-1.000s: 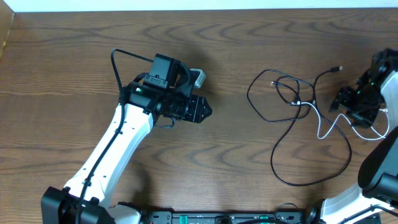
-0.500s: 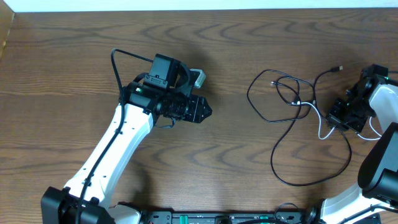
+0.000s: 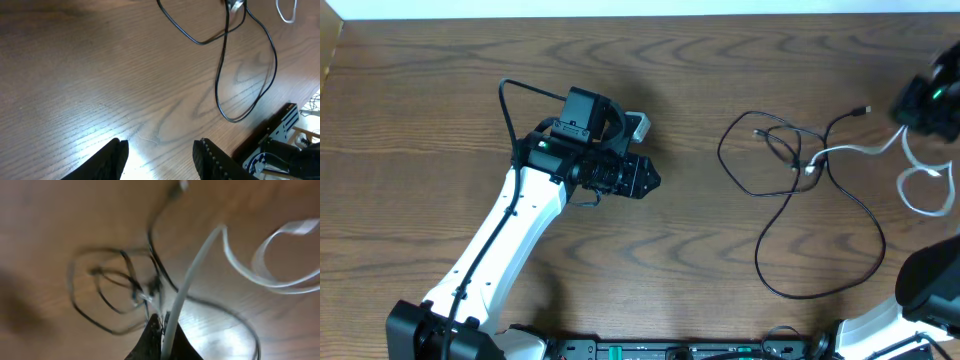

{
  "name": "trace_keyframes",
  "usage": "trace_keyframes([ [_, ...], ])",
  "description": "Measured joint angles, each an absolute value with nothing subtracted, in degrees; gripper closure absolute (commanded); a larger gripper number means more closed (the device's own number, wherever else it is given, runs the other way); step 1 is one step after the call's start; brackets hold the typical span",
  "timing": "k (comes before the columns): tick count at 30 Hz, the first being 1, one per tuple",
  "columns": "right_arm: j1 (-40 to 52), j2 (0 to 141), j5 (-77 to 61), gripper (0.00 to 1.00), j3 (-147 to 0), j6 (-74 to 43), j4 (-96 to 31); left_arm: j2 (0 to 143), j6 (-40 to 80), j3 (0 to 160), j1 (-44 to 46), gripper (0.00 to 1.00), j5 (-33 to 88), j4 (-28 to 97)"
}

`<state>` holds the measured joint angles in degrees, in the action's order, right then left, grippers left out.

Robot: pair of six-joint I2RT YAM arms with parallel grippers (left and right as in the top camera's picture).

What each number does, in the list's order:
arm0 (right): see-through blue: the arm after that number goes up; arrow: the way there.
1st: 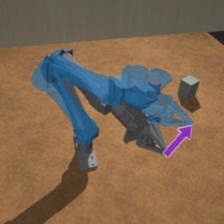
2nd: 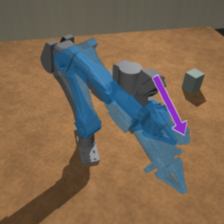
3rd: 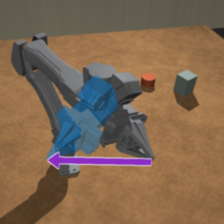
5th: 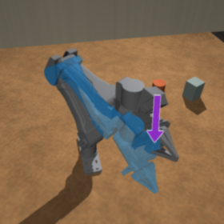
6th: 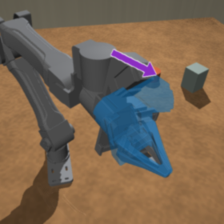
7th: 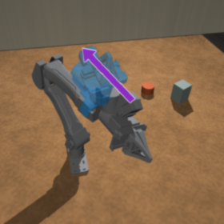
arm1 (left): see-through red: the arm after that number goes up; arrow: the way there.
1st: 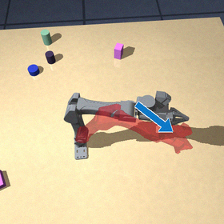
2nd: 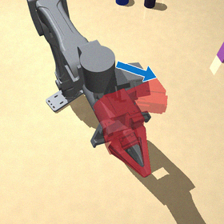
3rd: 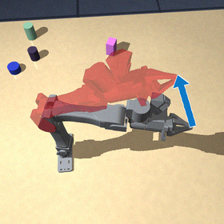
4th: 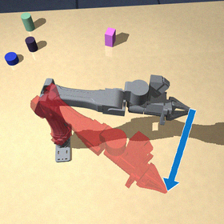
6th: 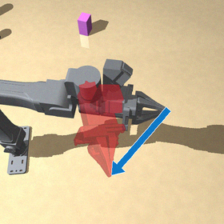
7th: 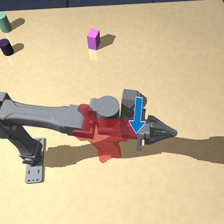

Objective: Untangle cables

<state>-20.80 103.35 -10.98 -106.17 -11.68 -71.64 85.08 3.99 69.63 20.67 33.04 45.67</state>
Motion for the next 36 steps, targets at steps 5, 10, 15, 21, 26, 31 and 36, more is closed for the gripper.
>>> trace_keyframes([
  [5,-21.7,102.6,-9.1,0.99,-118.5,-11.2,-71.2,85.1,4.0,69.6,20.7,0.52,33.0,45.9],
  [10,-23.9,102.4,-7.6,0.99,-124.8,-11.0,-67.7,85.1,4.0,69.6,20.7,0.52,33.0,45.9],
  [15,-25.5,102.3,-4.8,0.99,-125.8,-11.1,-64.4,85.1,4.0,69.6,20.7,0.52,33.0,46.0],
  [21,-26.1,102.3,-9.3,0.99,-125.8,-9.0,-64.4,85.1,4.0,69.6,20.7,0.52,33.0,45.9],
  [26,-26.1,102.3,-19.0,0.99,-125.8,-5.5,-64.1,85.1,4.0,69.6,20.7,0.52,33.0,45.9],
  [31,-26.1,102.3,-29.6,0.99,-125.8,-2.4,-64.1,85.1,4.0,69.6,20.7,0.52,33.0,45.9],
  [36,-26.1,102.3,-43.9,0.99,-125.8,3.4,-64.6,85.1,4.0,69.6,20.7,0.52,33.0,45.9],
])
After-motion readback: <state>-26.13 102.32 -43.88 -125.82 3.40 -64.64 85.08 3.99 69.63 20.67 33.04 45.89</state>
